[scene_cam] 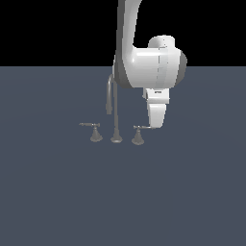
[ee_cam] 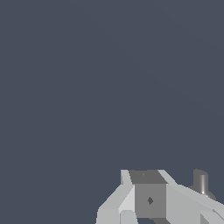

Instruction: Turn on the faucet by rotating a designated handle.

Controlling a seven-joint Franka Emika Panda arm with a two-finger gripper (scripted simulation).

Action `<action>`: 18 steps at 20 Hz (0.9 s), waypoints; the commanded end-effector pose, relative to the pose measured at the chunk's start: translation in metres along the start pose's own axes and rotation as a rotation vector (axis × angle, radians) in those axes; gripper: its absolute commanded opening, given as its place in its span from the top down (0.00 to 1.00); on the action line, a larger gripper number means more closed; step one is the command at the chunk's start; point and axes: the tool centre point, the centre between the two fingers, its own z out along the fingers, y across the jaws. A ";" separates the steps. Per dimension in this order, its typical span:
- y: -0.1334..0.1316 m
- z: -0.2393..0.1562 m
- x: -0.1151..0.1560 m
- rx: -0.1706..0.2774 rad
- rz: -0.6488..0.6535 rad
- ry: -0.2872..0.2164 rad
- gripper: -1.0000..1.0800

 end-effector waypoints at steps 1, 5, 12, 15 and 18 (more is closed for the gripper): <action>0.013 0.008 -0.003 -0.016 -0.010 -0.003 1.00; 0.025 0.008 0.003 -0.016 -0.010 -0.003 1.00; 0.033 0.004 -0.005 -0.003 -0.014 -0.004 1.00; 0.043 0.005 -0.006 -0.007 -0.013 -0.004 1.00; 0.054 0.006 -0.008 -0.010 -0.012 -0.003 1.00</action>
